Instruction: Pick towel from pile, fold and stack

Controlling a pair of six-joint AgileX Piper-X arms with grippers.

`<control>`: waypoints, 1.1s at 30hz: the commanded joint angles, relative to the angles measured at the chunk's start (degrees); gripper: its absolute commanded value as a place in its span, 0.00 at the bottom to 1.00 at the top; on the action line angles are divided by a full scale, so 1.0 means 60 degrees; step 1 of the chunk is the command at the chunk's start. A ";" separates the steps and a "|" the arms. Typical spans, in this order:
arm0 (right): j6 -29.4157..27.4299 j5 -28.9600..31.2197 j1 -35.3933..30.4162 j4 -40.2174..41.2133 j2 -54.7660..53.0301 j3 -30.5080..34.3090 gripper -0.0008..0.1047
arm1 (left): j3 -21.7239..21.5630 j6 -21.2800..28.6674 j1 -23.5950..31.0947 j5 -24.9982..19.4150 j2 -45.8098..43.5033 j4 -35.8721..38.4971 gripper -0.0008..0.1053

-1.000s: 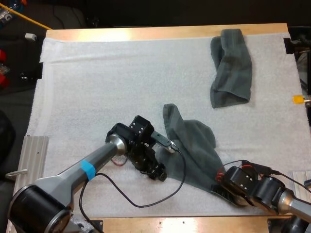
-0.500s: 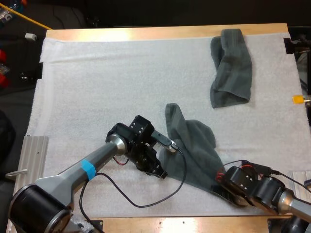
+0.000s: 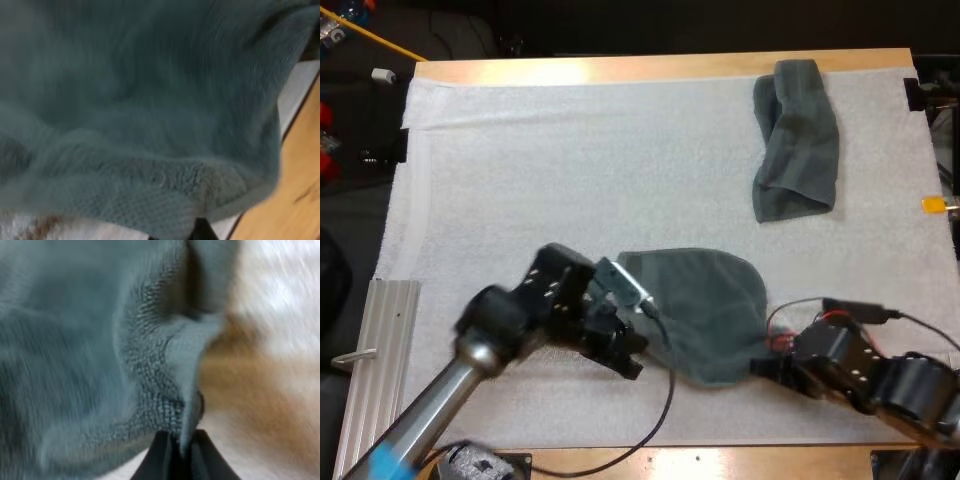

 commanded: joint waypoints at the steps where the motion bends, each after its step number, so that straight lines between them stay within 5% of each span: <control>1: -0.0103 0.0308 -0.0036 0.0247 -0.0176 -0.0340 0.01 | -0.0232 -0.0330 -0.0027 0.0130 -0.0525 0.0126 0.01; 11: -0.0103 0.0223 -0.0036 0.1396 -0.0355 -0.2502 0.01 | -0.1417 -0.1555 -0.0027 0.0126 -0.2289 0.0270 0.01; 18: -0.0029 -0.1115 -0.0034 0.2114 -0.0355 -0.3717 0.01 | -0.1933 -0.1580 -0.0027 0.0154 -0.2618 0.1582 0.01; 25: 0.0159 -0.2027 0.0160 0.3166 -0.0321 -0.4100 0.01 | -0.1935 -0.1294 -0.0027 -0.0400 -0.2930 0.2548 0.01; 33: 0.0130 -0.1312 0.0264 0.3225 0.0522 -0.4040 0.01 | -0.1097 -0.1219 -0.0027 -0.1021 -0.2510 0.1949 0.01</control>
